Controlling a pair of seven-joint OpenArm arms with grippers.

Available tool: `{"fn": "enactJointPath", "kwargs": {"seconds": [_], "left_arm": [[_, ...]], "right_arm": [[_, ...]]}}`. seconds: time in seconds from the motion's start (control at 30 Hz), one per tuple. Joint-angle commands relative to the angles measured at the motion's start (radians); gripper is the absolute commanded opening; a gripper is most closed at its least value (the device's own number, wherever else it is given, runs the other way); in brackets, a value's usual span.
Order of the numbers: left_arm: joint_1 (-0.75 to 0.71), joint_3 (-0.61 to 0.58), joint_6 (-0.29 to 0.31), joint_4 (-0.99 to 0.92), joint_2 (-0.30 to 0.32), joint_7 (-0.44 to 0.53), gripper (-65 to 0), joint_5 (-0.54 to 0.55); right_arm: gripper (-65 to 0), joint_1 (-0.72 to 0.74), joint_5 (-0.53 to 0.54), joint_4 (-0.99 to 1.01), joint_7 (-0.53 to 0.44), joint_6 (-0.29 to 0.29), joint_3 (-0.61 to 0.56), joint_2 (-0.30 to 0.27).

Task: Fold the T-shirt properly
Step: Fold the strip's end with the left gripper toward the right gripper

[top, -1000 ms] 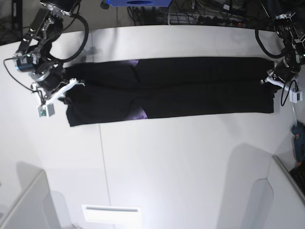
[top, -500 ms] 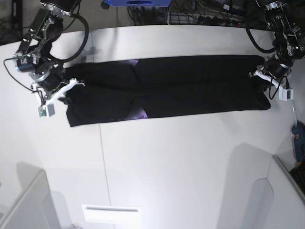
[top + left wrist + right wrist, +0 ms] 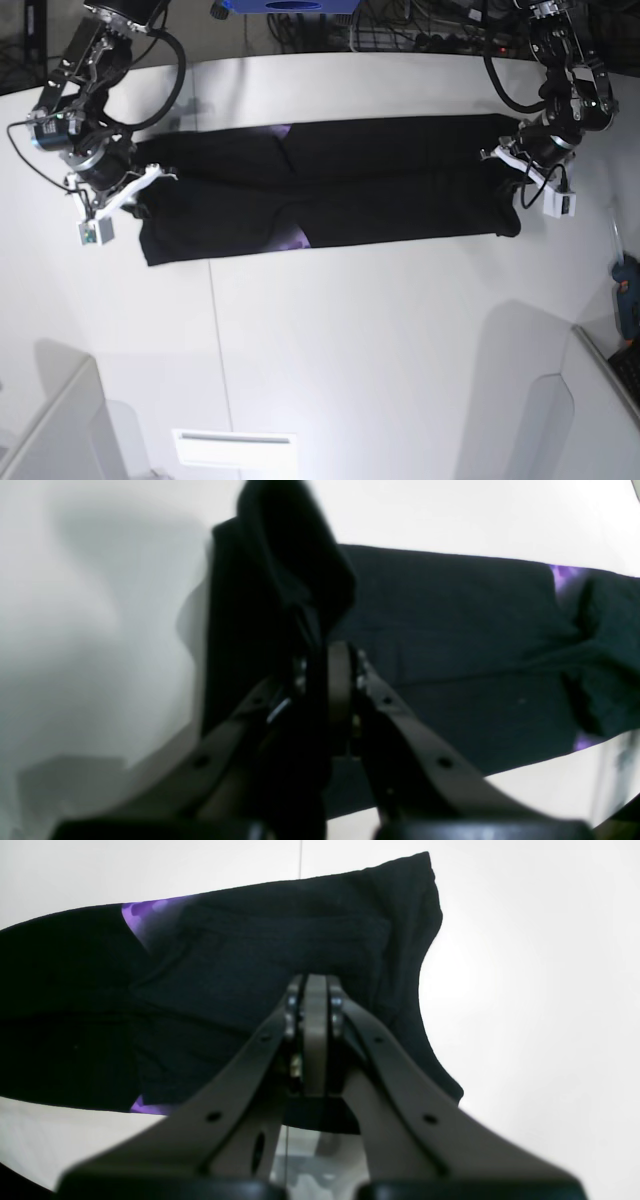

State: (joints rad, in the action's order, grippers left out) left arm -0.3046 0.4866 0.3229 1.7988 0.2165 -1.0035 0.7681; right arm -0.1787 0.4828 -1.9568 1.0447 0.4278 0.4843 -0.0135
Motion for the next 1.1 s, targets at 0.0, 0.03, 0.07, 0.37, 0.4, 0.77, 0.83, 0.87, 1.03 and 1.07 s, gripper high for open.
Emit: {"fn": "enactJointPath", "kwargs": {"seconds": [0.0,0.03,0.07,0.37,0.4,0.77,0.83,0.87,1.03,1.07], "left_arm": [[0.006,-0.015,-0.005,0.019,0.010,0.019,-65.0,0.020],[0.011,-0.032,-0.009,0.019,0.010,0.021,-65.0,0.020],[0.020,-0.049,-0.009,0.019,0.004,0.021,-65.0,0.021],[0.058,-0.157,-0.034,0.019,-0.032,0.019,-65.0,0.021],[0.060,-0.174,-0.051,0.019,-0.032,0.019,-65.0,0.021],[0.089,-0.211,-0.078,0.011,-0.095,0.018,-65.0,0.021],[0.091,-0.219,-0.078,0.011,-0.096,0.018,-65.0,0.023],[0.091,-0.237,-0.078,0.009,-0.096,0.018,-65.0,0.023],[0.101,-0.289,-0.080,0.006,-0.095,0.018,-65.0,0.021],[0.101,-0.291,-0.080,0.006,-0.096,0.018,-65.0,0.021]], "right_arm": [[-65.0,0.009,0.015,-0.014,-0.017,0.004,0.001,-0.007],[-65.0,0.009,0.015,-0.014,-0.017,0.004,0.001,-0.007],[-65.0,0.009,0.015,-0.014,-0.017,0.004,0.003,-0.007],[-65.0,0.009,0.015,-0.013,-0.019,0.004,0.006,-0.007],[-65.0,0.009,0.015,-0.013,-0.019,0.004,0.007,-0.007],[-65.0,0.009,0.015,-0.013,-0.019,0.004,0.007,-0.007],[-65.0,0.009,0.015,-0.013,-0.020,0.004,0.007,-0.007],[-65.0,0.009,0.015,-0.013,-0.020,0.004,0.007,-0.007],[-65.0,0.011,0.015,-0.013,-0.020,0.004,0.007,-0.007],[-65.0,0.011,0.015,-0.013,-0.020,0.004,0.007,-0.007]]}}
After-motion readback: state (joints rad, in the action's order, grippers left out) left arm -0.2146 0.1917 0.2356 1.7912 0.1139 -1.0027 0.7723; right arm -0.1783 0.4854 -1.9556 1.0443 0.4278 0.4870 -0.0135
